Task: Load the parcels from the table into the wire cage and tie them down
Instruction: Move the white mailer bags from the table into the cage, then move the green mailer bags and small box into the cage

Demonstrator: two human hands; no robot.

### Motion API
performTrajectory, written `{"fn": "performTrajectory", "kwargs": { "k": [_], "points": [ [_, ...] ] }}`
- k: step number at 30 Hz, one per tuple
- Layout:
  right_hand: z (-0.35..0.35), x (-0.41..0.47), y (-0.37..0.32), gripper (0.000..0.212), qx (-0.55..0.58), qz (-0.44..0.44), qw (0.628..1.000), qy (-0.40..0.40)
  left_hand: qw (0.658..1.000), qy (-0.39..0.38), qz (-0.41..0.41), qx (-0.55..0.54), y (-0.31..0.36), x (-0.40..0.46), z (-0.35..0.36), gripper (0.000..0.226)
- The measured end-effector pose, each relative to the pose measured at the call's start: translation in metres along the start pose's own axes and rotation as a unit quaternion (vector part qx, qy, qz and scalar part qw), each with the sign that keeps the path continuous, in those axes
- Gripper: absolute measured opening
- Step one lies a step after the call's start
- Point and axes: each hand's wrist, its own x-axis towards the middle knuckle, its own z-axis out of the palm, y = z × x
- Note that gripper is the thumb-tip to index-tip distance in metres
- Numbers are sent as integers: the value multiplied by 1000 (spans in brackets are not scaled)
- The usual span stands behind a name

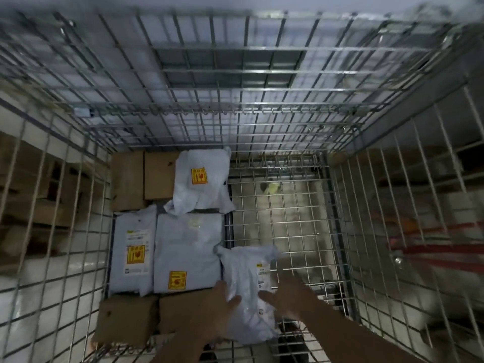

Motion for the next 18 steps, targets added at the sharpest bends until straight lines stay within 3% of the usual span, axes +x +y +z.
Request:
{"fn": "performTrajectory", "kwargs": {
  "k": [3, 7, 11, 15, 18],
  "points": [
    [-57, -37, -25, 74, -36, -18, 999, 32, 998, -21, 27, 43, 33, -37, -62, 52],
    [-145, -111, -69, 82, -94, -51, 990, 92, 993, 33, 66, 95, 91, -105, -153, 21],
    [-237, -221, -123, 85, -106, -81, 978, 163, 974, 105, 130, 155, 170, -203, -251, 62],
    [-323, -370, -169, 86, -144, -113, 951, 248, 942, 175, 182, 222, 262, -346, -337, 82],
    [-374, -488, -189, 85, -152, -123, 925, 325, 896, 271, 216, 277, 326, -461, -381, 80]
  ]
}}
